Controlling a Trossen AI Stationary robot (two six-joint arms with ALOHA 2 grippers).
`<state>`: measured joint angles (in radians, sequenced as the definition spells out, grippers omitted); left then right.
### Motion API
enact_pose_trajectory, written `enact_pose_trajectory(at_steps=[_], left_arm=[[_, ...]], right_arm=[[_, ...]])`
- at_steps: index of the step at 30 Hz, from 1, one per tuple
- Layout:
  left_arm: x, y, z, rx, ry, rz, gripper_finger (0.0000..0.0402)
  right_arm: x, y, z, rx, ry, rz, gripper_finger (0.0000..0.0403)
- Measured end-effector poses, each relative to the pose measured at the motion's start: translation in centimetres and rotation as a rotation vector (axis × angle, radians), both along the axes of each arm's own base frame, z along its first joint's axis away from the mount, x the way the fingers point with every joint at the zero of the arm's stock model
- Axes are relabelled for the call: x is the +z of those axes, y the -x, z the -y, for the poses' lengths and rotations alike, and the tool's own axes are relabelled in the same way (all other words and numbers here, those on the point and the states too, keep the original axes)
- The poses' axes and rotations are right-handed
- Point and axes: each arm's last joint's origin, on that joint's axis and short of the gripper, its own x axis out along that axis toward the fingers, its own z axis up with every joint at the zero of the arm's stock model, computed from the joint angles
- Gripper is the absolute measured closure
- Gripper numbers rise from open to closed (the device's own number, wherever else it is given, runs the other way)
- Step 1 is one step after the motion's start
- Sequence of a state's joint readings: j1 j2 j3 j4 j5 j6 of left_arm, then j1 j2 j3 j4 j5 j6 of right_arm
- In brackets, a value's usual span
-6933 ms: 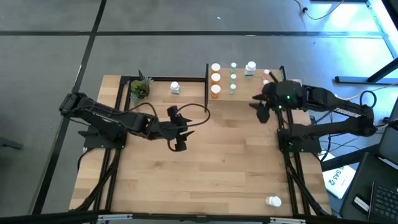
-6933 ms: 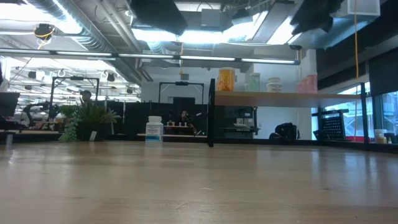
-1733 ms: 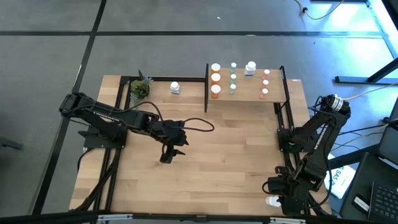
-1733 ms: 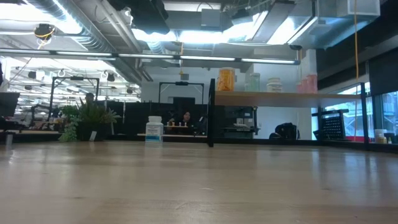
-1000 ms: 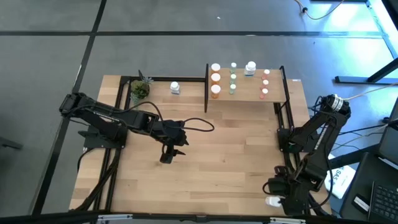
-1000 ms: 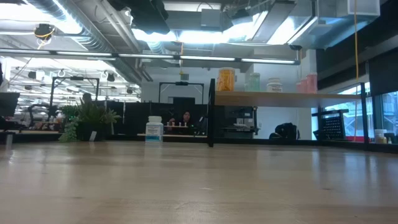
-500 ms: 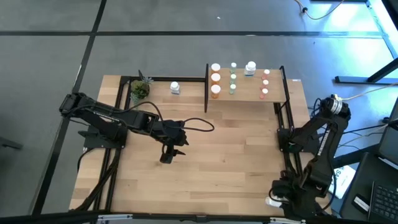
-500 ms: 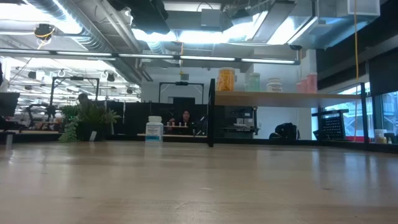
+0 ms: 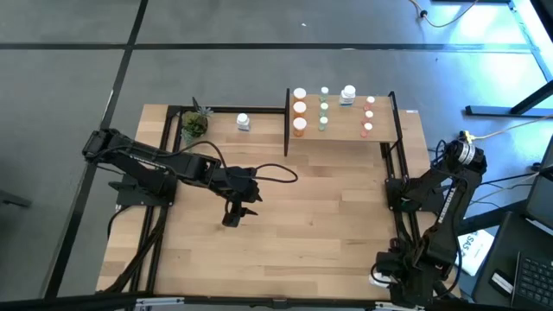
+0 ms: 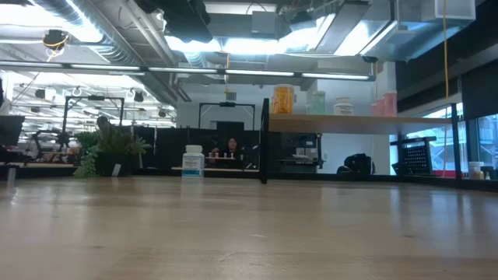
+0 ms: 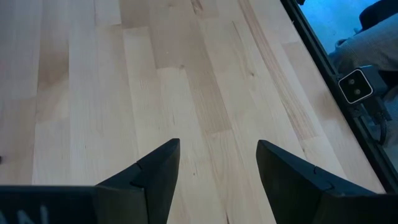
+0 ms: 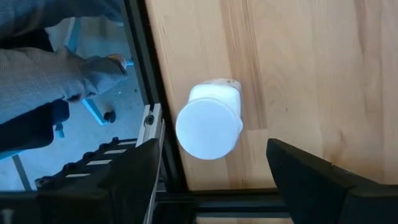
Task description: Pick and place medicine bottles onto shelf by color
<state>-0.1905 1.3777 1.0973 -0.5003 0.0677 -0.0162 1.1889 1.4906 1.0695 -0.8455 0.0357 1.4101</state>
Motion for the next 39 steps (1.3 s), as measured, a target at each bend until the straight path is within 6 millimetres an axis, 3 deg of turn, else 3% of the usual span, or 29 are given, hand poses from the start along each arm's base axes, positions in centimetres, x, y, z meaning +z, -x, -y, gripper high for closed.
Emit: enact_pose_trajectory(at_steps=[7, 14, 19, 39], left_arm=[[0.0, 0.0, 0.0, 0.000, 0.000, 0.000, 0.0195], [0.0, 0.0, 0.0, 0.001, 0.000, 0.000, 0.0195], [0.0, 0.0, 0.0, 0.000, 0.000, 0.000, 0.0195], [0.0, 0.0, 0.0, 0.001, -0.001, 0.000, 0.0195]], right_arm=[[0.0, 0.0, 0.1, -0.002, 0.007, -0.007, 0.0098], [-0.1, 0.1, 0.2, -0.046, 0.013, -0.024, 0.0051], [-0.1, 0.0, 0.0, -0.048, -0.005, -0.018, 0.0041], [-4.0, -0.6, -1.6, -0.045, 0.117, -0.070, 0.0040]])
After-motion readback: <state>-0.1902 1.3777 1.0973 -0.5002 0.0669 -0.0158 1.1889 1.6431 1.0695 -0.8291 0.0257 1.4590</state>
